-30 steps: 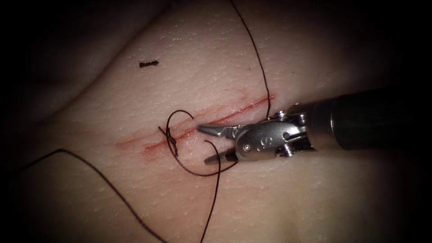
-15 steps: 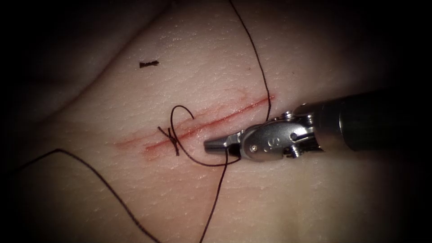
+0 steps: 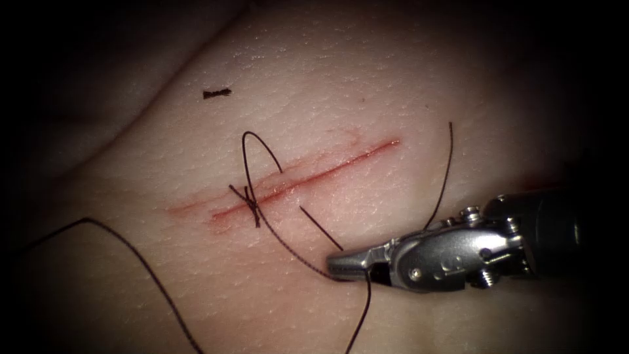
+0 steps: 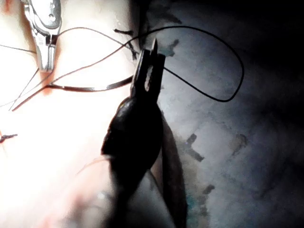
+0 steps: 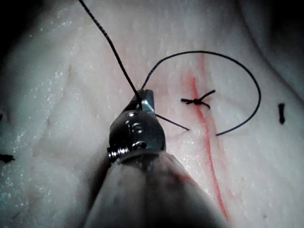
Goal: Wound Closure
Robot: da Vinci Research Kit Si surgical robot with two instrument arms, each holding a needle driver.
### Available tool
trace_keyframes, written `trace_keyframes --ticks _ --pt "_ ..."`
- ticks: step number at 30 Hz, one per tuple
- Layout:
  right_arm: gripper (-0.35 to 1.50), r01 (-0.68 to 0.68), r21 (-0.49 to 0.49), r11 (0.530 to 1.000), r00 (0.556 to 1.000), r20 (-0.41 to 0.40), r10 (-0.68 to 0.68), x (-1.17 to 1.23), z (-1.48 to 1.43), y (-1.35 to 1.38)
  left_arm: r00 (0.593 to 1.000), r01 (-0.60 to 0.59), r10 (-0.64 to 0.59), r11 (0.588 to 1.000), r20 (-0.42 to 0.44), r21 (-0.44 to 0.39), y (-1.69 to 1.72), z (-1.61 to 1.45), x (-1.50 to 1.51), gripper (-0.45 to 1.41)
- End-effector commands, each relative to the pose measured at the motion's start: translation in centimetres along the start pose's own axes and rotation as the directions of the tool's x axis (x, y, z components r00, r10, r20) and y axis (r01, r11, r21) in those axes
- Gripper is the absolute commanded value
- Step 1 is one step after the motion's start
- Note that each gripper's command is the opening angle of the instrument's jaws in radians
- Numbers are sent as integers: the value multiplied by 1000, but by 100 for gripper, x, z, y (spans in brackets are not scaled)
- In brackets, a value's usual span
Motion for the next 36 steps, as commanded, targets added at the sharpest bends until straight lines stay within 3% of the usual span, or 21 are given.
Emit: trace_keyframes --ticks 1,7,14,19,23,24,25,26,27,29,32,33,36 --pt "-35 -1 6 1000 1000 -7 1 12 7 -13 1000 4 -4 1000 -1 -1 5 6 -6 -45" --pt "-35 33 43 999 999 -21 -32 59 0 -50 1000 2 -2 1000 0 1 6 8 -8 -45" --pt "-35 64 88 994 998 -28 -62 77 -3 -76 1000 3 -3 1000 -1 -2 6 5 -8 -45" --pt "-35 99 187 977 995 -50 -91 98 -15 -107 1000 3 -3 1000 -1 -2 5 5 -8 -45" --pt "-32 65 171 983 997 -59 -56 101 -16 -98 1000 3 -3 1000 -1 -1 4 6 -9 -45" --pt "19 46 152 987 998 -56 -38 100 -16 -92 1000 3 -3 1000 -1 -1 4 6 -9 -45" --pt "96 16 83 996 999 -37 -13 92 -17 -74 1000 3 -3 1000 -1 -1 4 6 -9 -45" --pt "110 5 63 998 999 -33 -3 88 -17 -66 1000 3 -3 1000 -1 -1 4 6 -9 -45" --pt "110 5 63 998 999 -33 -3 88 -17 -66 1000 3 -3 1000 -1 -1 4 6 -9 -45" --pt "118 -42 24 999 999 -14 43 66 -14 -25 1000 3 -3 1000 1 1 4 6 -9 -45" --pt "121 -67 14 998 998 -3 67 55 -11 -7 1000 3 -3 1000 1 1 5 5 -9 -45" --pt "126 -69 0 998 998 9 69 41 -7 13 1000 3 -3 1000 3 3 5 5 -9 -45" --pt "135 -70 -32 997 997 23 71 23 2 32 1000 3 -3 1000 3 3 5 5 -9 -45"
